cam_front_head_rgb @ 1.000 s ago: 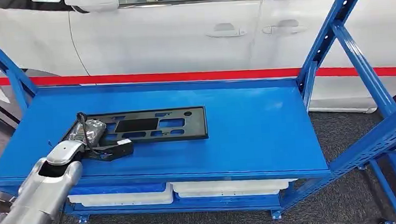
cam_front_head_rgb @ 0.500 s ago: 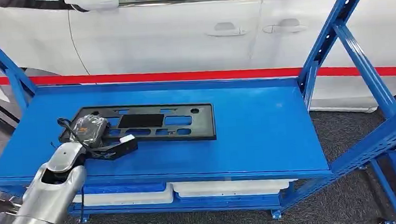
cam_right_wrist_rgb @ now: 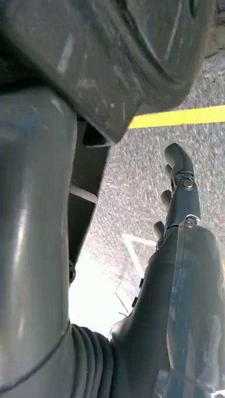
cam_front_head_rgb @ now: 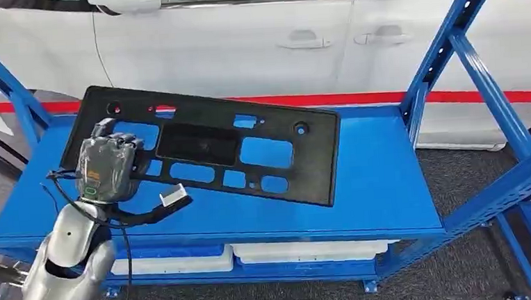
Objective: Take the parts from the cabinet and place them on the table.
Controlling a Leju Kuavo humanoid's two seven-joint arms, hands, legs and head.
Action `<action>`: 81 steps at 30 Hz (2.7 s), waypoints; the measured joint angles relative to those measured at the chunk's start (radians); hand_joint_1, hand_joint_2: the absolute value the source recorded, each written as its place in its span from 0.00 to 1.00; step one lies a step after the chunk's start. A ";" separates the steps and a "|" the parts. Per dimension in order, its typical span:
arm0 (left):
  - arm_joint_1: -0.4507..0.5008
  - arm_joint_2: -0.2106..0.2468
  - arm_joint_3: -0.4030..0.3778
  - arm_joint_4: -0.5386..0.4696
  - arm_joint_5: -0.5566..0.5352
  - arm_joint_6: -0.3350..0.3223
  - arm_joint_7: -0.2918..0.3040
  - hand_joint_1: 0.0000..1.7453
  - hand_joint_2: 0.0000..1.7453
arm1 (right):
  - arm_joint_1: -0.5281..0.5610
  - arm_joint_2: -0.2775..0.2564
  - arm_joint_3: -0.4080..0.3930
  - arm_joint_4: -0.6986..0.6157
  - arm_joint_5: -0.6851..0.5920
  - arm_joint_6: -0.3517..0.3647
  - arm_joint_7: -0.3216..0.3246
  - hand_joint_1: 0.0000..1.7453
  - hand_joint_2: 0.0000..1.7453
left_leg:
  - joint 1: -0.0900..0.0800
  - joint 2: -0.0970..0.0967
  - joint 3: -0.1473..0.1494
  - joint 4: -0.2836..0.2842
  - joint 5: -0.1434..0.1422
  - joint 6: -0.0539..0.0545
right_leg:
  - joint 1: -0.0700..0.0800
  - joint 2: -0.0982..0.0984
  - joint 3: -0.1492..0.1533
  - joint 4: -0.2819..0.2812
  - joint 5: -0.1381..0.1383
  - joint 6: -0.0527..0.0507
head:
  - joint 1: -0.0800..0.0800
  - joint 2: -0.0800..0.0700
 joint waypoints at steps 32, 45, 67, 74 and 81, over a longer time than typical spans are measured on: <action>0.131 -0.016 -0.019 -0.125 -0.089 0.044 0.022 1.00 1.00 | -0.002 0.000 0.016 0.006 -0.001 -0.009 0.005 0.00 0.00 | -0.005 0.012 0.020 0.019 -0.031 0.006 | -0.013 -0.005 -0.109 0.163 -0.077 0.013 | 0.000 0.000; 0.153 -0.008 -0.042 -0.153 -0.089 0.067 0.042 1.00 1.00 | -0.002 0.001 0.019 0.008 -0.001 -0.009 0.008 0.00 0.00 | -0.004 0.004 -0.131 0.118 -0.045 -0.042 | -0.013 -0.015 0.097 -0.077 0.016 -0.046 | 0.000 0.000; 0.150 0.084 -0.115 -0.198 -0.089 0.074 0.127 1.00 1.00 | -0.005 0.001 0.027 0.010 -0.002 -0.008 0.008 0.00 0.00 | -0.023 0.005 -0.057 0.053 -0.001 0.010 | 0.000 -0.012 0.008 0.175 0.008 -0.012 | 0.000 0.000; 0.151 0.110 -0.117 -0.208 -0.090 0.074 0.142 1.00 1.00 | -0.006 0.009 0.032 0.014 0.000 -0.009 0.016 0.00 0.00 | -0.025 0.003 -0.104 0.040 0.044 -0.015 | 0.017 -0.018 0.152 -0.129 0.018 -0.057 | 0.000 0.000; 0.161 0.135 -0.121 -0.210 -0.089 0.073 0.149 1.00 1.00 | -0.006 0.008 0.042 0.014 0.000 -0.007 0.014 0.00 0.00 | 0.020 0.001 -0.098 0.295 -0.050 -0.076 | -0.009 -0.024 0.029 -0.076 0.074 -0.037 | 0.000 0.000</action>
